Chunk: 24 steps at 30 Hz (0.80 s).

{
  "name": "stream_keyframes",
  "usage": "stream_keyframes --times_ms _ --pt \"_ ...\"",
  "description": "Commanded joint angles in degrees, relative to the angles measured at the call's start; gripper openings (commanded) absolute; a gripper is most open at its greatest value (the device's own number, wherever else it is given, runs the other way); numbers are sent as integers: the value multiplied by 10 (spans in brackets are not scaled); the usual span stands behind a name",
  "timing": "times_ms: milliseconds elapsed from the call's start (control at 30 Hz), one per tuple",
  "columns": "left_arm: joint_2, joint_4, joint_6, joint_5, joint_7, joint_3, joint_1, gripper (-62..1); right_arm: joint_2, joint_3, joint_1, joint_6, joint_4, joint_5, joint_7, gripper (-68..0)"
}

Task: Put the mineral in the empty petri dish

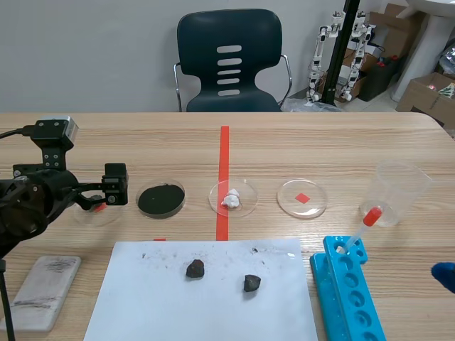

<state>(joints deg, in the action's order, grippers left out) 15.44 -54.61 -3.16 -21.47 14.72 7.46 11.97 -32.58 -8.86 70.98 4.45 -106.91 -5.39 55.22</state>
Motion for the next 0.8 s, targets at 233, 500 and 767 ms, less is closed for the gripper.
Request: stream_keyframes --times_ms 233,500,767 --pt "8 -24 -1 0 -17 -5 -18 14 -3 2 -2 0 -11 -2 10 4" --pt "8 -24 -1 -2 -19 -5 -18 14 -3 2 -2 0 -11 -2 10 4" --pt "8 -24 -1 -2 -29 -5 -18 14 -3 2 -2 0 -11 -2 10 4"
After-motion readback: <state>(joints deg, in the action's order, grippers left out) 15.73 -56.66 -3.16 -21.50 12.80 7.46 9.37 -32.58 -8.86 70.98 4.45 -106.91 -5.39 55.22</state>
